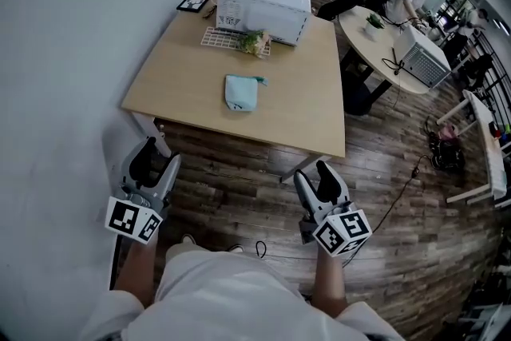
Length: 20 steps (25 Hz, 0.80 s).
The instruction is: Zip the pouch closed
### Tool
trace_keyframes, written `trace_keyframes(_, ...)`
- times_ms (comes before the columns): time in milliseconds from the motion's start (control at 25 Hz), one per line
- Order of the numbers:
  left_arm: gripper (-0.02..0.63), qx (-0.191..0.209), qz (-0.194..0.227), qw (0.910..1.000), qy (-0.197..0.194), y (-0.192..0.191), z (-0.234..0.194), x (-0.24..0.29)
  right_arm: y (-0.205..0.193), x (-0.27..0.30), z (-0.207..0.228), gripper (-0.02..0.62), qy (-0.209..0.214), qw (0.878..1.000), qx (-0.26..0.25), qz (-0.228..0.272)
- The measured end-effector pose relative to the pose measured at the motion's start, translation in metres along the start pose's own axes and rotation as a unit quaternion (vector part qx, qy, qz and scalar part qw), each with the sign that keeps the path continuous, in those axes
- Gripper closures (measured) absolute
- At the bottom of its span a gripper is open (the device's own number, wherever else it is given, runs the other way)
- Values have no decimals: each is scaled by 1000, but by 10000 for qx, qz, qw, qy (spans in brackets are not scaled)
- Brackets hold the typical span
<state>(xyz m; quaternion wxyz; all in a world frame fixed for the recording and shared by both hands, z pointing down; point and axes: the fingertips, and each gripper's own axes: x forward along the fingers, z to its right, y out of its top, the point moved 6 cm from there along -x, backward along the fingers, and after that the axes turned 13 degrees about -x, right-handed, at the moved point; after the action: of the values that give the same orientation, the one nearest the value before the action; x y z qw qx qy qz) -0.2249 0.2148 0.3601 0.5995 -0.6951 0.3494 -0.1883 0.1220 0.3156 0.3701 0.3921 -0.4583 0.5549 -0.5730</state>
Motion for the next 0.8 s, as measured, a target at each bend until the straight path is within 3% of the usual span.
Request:
trace_keyframes(120, 256, 5, -39, 9999, 121, -6, 7, 1, -5, -10, 9, 301, 64, 10000, 1, 18)
trace_keyframes(280, 190, 34, -168, 9995, 258, -16, 17, 0, -19, -19, 18, 214, 123, 9999, 97, -28)
trace_keyframes(560, 172, 17, -394, 9983, 433, -29, 17, 1, -37, -12, 23, 201, 168, 9995, 210, -185)
trace_keyframes(800, 172, -158, -468, 9982, 342, -46, -10, 43, -41, 28, 24, 207, 329, 9985, 156, -404)
